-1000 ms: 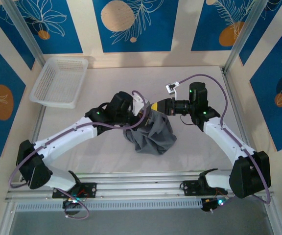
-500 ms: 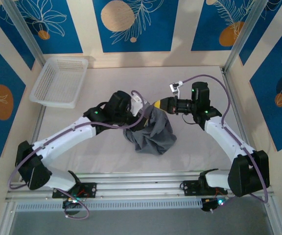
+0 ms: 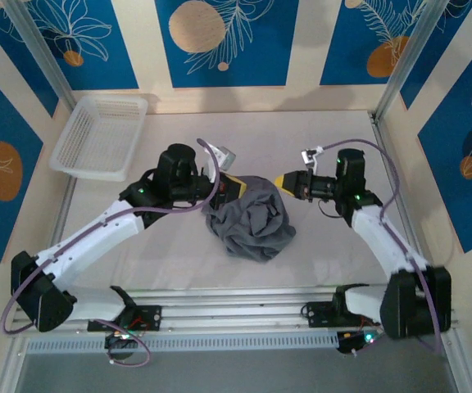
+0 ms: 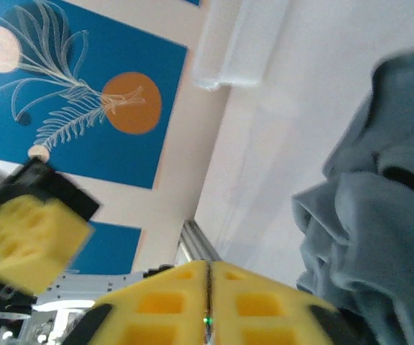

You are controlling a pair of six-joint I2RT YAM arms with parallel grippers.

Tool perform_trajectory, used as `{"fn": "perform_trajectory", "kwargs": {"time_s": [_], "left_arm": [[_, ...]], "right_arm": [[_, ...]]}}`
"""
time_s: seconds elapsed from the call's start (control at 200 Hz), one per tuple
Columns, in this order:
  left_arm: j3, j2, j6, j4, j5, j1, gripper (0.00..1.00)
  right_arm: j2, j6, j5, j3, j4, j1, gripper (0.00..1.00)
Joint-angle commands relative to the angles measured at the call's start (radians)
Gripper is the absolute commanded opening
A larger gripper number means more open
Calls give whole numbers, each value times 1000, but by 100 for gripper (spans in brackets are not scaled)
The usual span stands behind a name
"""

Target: Fold the inside-out t-shirt

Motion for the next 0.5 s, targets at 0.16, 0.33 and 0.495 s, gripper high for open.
{"fn": "perform_trajectory", "kwargs": {"time_s": [0.16,0.33,0.495], "left_arm": [[99,165,144,-241,-151,-83,42],[184,354,83,-227,-331,-188,71],[255,471,51,-224,-393,-194,60]], "right_arm": [[-68,-121,253,-38,-95,77,1],[-103,-141,659,-46,-289,103,47],[-68,-181,507,-92,-228,125,53]]}}
